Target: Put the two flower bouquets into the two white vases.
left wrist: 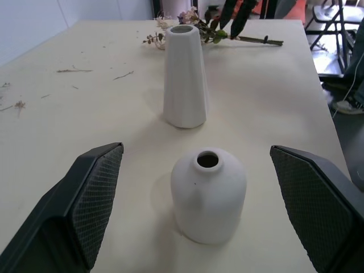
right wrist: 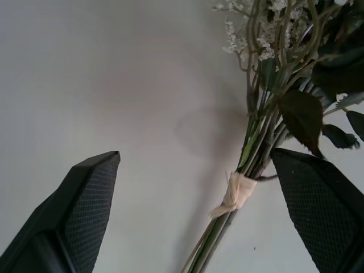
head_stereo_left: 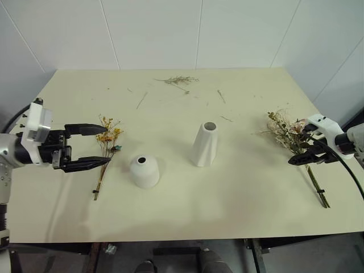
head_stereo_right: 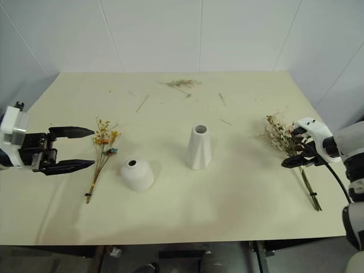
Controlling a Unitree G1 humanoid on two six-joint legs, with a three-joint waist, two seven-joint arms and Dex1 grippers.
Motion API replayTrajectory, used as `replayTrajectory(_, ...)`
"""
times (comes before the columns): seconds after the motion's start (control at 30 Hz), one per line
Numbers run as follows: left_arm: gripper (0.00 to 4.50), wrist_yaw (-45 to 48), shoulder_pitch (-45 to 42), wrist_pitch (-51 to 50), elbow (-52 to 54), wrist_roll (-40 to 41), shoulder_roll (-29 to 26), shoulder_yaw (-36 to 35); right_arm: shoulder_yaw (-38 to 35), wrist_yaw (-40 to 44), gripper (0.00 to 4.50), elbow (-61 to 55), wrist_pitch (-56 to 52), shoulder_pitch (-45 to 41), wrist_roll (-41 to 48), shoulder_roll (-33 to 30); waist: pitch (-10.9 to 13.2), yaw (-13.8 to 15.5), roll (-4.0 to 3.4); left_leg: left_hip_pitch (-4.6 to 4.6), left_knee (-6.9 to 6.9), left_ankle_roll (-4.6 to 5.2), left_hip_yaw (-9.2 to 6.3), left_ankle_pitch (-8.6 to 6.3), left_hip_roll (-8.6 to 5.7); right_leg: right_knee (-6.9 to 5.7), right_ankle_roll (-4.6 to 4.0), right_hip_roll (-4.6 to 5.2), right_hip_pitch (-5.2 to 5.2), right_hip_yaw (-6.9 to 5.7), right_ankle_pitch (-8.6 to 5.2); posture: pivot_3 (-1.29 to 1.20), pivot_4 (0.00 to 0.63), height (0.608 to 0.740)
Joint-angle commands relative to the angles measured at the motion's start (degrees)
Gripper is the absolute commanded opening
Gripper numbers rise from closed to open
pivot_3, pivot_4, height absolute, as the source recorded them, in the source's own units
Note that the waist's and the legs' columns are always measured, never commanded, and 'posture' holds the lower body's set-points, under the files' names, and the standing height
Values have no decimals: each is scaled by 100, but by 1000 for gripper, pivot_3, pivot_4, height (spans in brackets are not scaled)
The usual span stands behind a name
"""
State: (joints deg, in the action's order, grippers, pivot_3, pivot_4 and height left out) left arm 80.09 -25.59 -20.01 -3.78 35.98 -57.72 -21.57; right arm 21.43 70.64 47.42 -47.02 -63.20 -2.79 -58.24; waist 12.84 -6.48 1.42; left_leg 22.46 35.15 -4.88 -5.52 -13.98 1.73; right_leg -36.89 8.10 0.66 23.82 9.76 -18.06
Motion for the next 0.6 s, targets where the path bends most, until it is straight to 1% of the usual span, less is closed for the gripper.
replayTrajectory(0.03,4393,-83,264,-327,518,360,-184,-460,-23,-287,4497,952,543,-355,-405,134,0,0,0,0,-2,1,-1,-1,0,0,-2,0,1,0,-1,0,150,740)
replayTrajectory(0.2,4393,-288,588,-623,947,585,-234,-876,-150,-591,4497,1861,1010,-501,-629,444,0,-9,1,0,3,1,-2,-1,0,-3,-1,0,-2,-2,-1,0,150,740)
replayTrajectory(0.37,4393,-399,725,-729,1118,654,-266,-1013,-323,-655,4497,2250,1118,-548,-696,512,0,-10,1,-10,8,1,-3,-1,-1,-7,0,-1,-13,-1,-1,0,150,740)
replayTrajectory(0.47,4500,-424,668,-723,1086,651,-284,-973,-449,-584,3870,2340,1090,-544,-694,563,0,-20,1,-11,13,1,-3,0,-1,-8,1,-2,-16,-1,0,0,150,740)
replayTrajectory(0.6,4500,-379,443,-712,971,642,-325,-794,-549,-472,2459,2360,1120,-481,-720,591,0,-32,1,-12,17,1,-3,0,-1,-9,3,-2,-19,-1,2,0,150,740)
